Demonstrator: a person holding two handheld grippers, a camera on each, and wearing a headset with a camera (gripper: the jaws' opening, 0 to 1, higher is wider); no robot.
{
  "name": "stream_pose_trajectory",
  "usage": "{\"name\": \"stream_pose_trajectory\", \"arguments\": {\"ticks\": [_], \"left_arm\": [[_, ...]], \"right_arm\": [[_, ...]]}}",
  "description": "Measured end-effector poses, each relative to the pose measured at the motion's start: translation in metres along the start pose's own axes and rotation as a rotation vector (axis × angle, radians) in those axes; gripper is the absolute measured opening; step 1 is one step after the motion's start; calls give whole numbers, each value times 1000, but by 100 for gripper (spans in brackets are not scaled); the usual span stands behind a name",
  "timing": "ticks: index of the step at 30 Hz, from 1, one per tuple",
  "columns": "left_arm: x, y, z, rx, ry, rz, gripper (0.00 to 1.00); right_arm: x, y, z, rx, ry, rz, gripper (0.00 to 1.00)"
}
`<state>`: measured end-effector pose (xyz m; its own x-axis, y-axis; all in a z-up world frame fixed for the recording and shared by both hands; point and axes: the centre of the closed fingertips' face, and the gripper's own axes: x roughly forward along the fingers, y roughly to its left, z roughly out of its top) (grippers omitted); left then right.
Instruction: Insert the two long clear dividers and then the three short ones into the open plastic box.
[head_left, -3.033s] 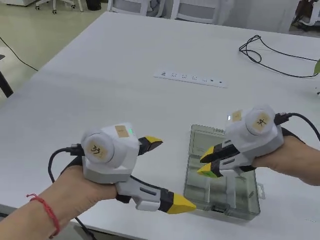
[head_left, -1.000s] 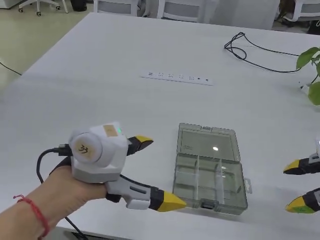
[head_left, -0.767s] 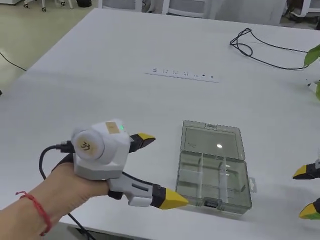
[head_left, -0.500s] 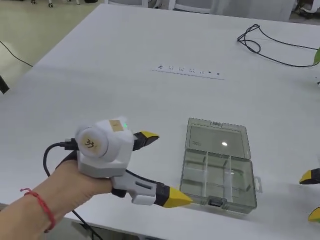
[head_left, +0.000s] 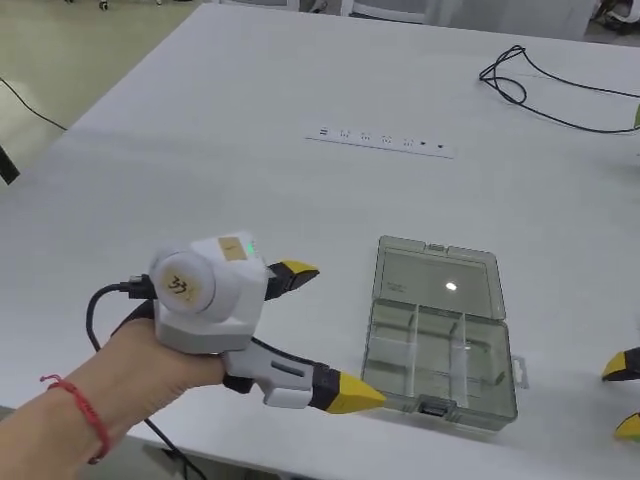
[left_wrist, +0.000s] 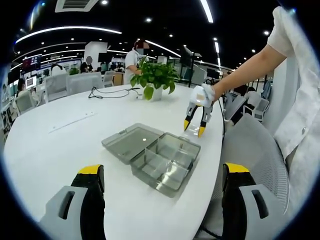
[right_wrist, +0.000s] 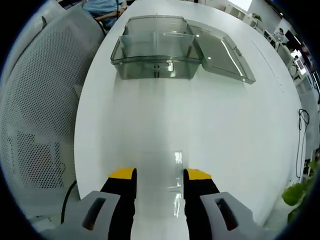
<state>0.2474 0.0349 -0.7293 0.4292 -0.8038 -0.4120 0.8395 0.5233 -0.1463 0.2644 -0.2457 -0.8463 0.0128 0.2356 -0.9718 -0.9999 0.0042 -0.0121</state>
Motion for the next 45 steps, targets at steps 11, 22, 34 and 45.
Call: {"name": "stream_pose_trajectory", "arguments": {"ticks": [11, 22, 34, 45], "left_arm": [[0, -2, 2, 5, -5, -4, 100], [2, -8, 12, -10, -22, -25, 100], [10, -14, 41, -70, -74, -57, 94], [20, -35, 56, -227, -78, -133, 72]], "right_arm": [[-1, -1, 0, 3, 12, -14, 33], [-24, -2, 28, 26, -71, -86, 33], [-57, 1, 74, -25, -149, -182, 33], [-101, 10, 126, -50, -211, -257, 33]]}}
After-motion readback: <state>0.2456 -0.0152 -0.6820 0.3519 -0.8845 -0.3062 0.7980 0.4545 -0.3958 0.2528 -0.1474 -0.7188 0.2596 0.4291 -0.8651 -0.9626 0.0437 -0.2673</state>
